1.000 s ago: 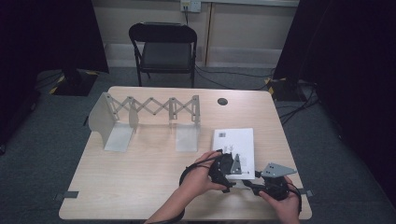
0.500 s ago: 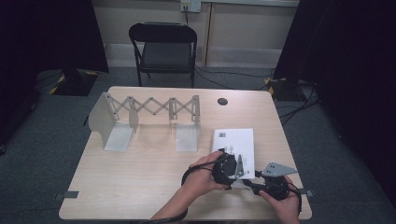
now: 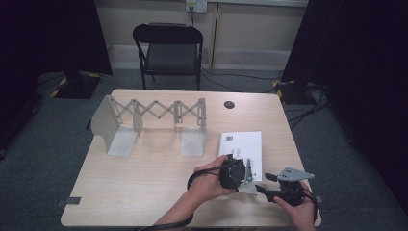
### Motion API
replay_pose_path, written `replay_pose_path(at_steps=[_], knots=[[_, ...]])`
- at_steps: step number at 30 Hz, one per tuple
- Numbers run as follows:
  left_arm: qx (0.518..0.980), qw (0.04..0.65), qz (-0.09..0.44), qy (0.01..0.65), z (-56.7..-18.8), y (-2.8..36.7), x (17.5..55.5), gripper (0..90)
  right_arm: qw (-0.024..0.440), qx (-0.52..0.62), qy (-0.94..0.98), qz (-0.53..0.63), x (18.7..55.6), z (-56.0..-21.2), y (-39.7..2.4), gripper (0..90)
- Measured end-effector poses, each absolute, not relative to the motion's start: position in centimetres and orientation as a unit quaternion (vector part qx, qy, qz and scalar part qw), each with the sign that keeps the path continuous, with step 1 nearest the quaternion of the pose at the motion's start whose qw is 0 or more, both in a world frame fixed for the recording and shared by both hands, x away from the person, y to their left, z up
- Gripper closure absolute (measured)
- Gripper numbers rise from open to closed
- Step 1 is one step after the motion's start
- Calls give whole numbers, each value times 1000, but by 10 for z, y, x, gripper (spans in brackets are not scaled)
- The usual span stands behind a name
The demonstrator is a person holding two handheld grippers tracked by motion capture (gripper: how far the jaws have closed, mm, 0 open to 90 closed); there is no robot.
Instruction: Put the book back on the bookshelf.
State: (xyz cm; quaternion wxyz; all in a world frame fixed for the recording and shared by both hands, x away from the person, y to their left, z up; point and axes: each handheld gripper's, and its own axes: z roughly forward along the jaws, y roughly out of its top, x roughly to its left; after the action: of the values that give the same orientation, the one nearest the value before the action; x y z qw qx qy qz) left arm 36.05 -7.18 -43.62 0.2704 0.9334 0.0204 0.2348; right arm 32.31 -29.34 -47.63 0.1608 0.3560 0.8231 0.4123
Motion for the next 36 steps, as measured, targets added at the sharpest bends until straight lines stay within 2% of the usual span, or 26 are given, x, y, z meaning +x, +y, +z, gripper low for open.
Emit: replay_pose_path(at_steps=[12, 19, 22, 36], knots=[[937, 271, 220, 31, -420, -68, 368, 380, 162, 350, 820, 423, 326, -477, -288, 334], [936, 268, 223, 48, -399, -66, 373, 468, 153, 315, 839, 417, 323, -478, -296, 256], [937, 263, 221, 54, -393, -68, 375, 487, 139, 303, 849, 410, 322, -481, -294, 255], [943, 254, 209, 55, -387, -70, 380, 486, 189, 294, 858, 376, 337, -497, -279, 266]])
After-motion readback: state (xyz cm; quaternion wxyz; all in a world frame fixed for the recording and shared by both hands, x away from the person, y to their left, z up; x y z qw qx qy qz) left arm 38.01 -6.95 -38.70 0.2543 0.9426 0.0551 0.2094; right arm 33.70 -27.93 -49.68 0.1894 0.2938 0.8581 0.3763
